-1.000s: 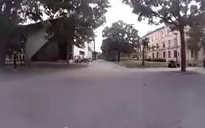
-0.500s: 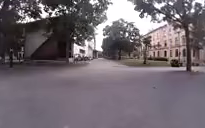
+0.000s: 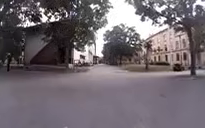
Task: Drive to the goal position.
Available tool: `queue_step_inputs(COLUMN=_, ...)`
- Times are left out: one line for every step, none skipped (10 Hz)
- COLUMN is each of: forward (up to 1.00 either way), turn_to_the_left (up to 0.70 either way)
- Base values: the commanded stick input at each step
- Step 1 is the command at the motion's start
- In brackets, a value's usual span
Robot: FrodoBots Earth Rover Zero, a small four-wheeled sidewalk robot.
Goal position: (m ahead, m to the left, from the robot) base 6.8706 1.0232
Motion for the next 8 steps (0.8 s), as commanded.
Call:
queue_step_inputs(forward=0.85, turn_to_the_left=-0.12)
queue_step_inputs(forward=0.85, turn_to_the_left=-0.32)
queue_step_inputs(forward=0.85, turn_to_the_left=-0.34)
queue_step_inputs(forward=0.85, turn_to_the_left=-0.14)
queue_step_inputs(forward=0.85, turn_to_the_left=0.0)
queue_step_inputs(forward=0.85, turn_to_the_left=0.0)
queue_step_inputs(forward=0.85, turn_to_the_left=0.0)
queue_step_inputs(forward=0.85, turn_to_the_left=0.0)
